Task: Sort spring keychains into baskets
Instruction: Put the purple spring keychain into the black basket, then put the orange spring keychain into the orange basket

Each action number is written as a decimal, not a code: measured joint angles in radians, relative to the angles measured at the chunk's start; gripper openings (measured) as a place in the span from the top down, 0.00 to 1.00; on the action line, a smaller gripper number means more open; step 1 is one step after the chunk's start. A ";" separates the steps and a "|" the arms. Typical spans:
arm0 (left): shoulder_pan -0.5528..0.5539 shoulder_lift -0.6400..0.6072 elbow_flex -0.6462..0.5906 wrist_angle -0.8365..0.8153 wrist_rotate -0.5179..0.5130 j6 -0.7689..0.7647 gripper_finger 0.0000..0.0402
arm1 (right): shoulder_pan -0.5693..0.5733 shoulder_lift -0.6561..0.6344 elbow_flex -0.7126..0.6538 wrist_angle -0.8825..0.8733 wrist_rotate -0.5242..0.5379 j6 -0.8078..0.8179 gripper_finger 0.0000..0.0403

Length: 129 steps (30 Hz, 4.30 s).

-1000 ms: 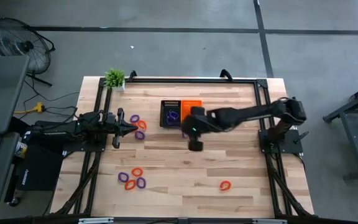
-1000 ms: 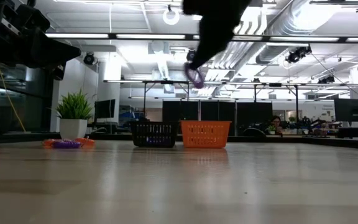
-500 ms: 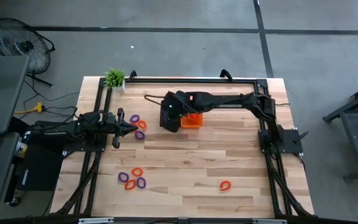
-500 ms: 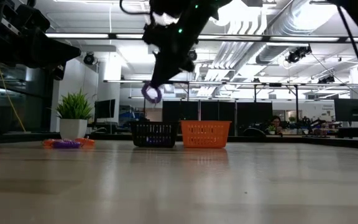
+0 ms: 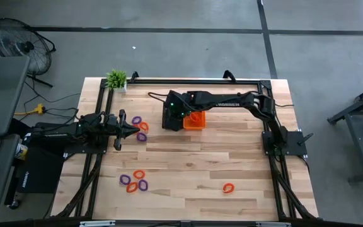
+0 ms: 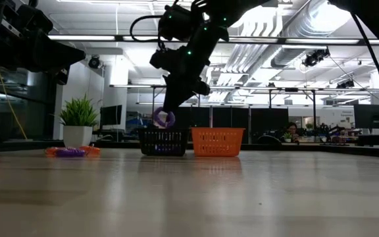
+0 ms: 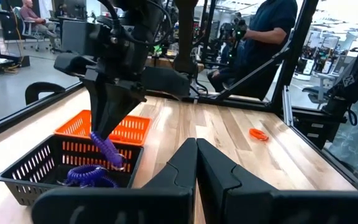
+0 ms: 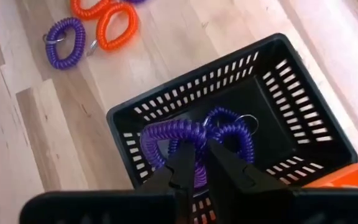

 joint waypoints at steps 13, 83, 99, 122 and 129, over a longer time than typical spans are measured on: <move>0.000 0.000 0.000 0.000 0.000 0.000 1.00 | -0.005 0.000 0.000 -0.005 0.004 0.011 0.79; 0.000 0.000 0.000 0.000 0.001 0.000 1.00 | 0.807 -0.479 -0.824 0.047 -0.146 -0.064 0.71; 0.000 0.000 0.000 0.000 0.000 0.000 1.00 | 0.861 -0.456 -0.883 0.155 -0.059 -0.071 0.71; 0.000 0.000 0.000 0.000 0.000 0.000 1.00 | 0.869 -0.364 -0.880 0.195 0.002 -0.038 0.90; 0.000 0.000 0.000 0.000 0.000 0.000 1.00 | 0.862 -0.371 -0.853 0.175 -0.010 -0.038 0.94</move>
